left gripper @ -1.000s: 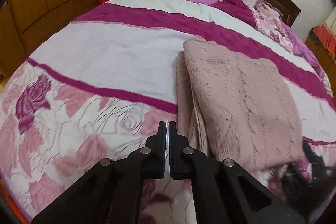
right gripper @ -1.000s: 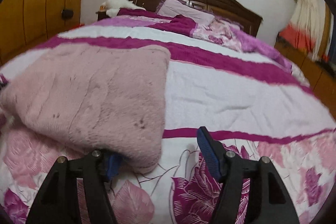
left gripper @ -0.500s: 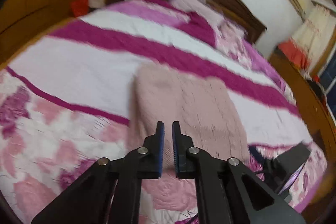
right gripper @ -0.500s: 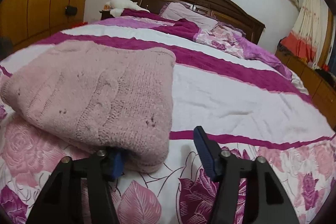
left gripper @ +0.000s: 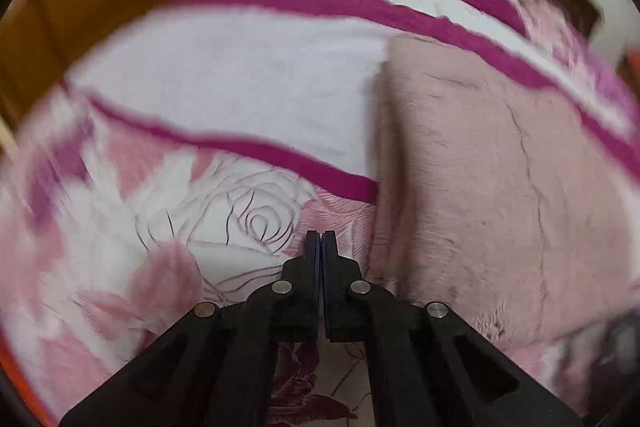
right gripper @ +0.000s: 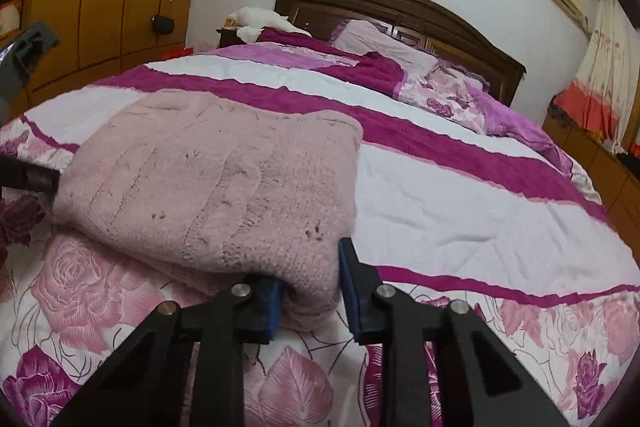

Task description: Fold small clothes

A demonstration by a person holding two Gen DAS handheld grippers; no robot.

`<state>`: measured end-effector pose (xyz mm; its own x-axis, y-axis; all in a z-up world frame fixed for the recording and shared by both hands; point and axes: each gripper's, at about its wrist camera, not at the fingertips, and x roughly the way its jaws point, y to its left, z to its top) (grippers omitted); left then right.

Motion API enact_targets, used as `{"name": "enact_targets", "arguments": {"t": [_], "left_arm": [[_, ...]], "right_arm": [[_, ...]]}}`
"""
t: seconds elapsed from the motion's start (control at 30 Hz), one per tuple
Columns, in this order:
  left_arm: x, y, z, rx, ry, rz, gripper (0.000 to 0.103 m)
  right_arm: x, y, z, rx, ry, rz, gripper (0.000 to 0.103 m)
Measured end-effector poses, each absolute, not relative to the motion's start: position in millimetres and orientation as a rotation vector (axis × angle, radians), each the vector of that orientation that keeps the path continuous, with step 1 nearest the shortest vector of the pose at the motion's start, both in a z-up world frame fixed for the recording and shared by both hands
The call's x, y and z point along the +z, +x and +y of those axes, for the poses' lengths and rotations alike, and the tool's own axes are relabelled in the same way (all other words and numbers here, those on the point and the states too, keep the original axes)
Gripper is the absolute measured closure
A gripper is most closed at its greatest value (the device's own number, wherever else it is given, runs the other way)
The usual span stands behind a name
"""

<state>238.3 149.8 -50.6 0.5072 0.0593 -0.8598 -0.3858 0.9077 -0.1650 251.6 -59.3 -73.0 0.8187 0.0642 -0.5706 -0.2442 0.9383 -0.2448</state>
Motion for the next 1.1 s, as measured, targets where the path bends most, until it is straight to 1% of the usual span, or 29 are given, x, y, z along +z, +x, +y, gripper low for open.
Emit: {"name": "enact_targets", "arguments": {"t": [0.13, 0.27, 0.3, 0.33, 0.43, 0.57, 0.8, 0.93, 1.1], "left_arm": [[-27.5, 222.1, 166.0, 0.257, -0.433, 0.966, 0.103], [-5.2, 196.2, 170.6, 0.058, -0.625, 0.899, 0.103], [-2.7, 190.4, 171.9, 0.01, -0.67, 0.884, 0.101], [-1.1, 183.0, 173.0, -0.054, -0.732, 0.866, 0.093], [-7.8, 172.4, 170.0, -0.168, -0.86, 0.865, 0.092], [-32.7, 175.1, 163.5, -0.217, -0.984, 0.946, 0.092], [-40.5, 207.1, 153.6, -0.16, -0.931, 0.973, 0.092], [-47.8, 211.5, 151.4, -0.123, -0.92, 0.987, 0.091], [-41.9, 216.4, 146.2, -0.101, -0.872, 0.967, 0.092]], "right_arm": [[-76.1, 253.2, -58.5, 0.16, -0.32, 0.604, 0.077], [-78.9, 252.4, -55.3, 0.143, -0.339, 0.602, 0.076], [-79.8, 251.7, -54.0, 0.136, -0.348, 0.599, 0.076], [-80.3, 251.3, -53.1, 0.132, -0.354, 0.597, 0.076], [-81.2, 250.9, -51.8, 0.127, -0.366, 0.592, 0.076], [-81.7, 251.0, -53.3, 0.13, -0.353, 0.595, 0.076], [-81.1, 251.5, -58.0, 0.139, -0.338, 0.596, 0.076], [-81.6, 252.0, -58.2, 0.139, -0.34, 0.597, 0.076], [-81.5, 251.7, -58.7, 0.14, -0.339, 0.596, 0.075]]}}
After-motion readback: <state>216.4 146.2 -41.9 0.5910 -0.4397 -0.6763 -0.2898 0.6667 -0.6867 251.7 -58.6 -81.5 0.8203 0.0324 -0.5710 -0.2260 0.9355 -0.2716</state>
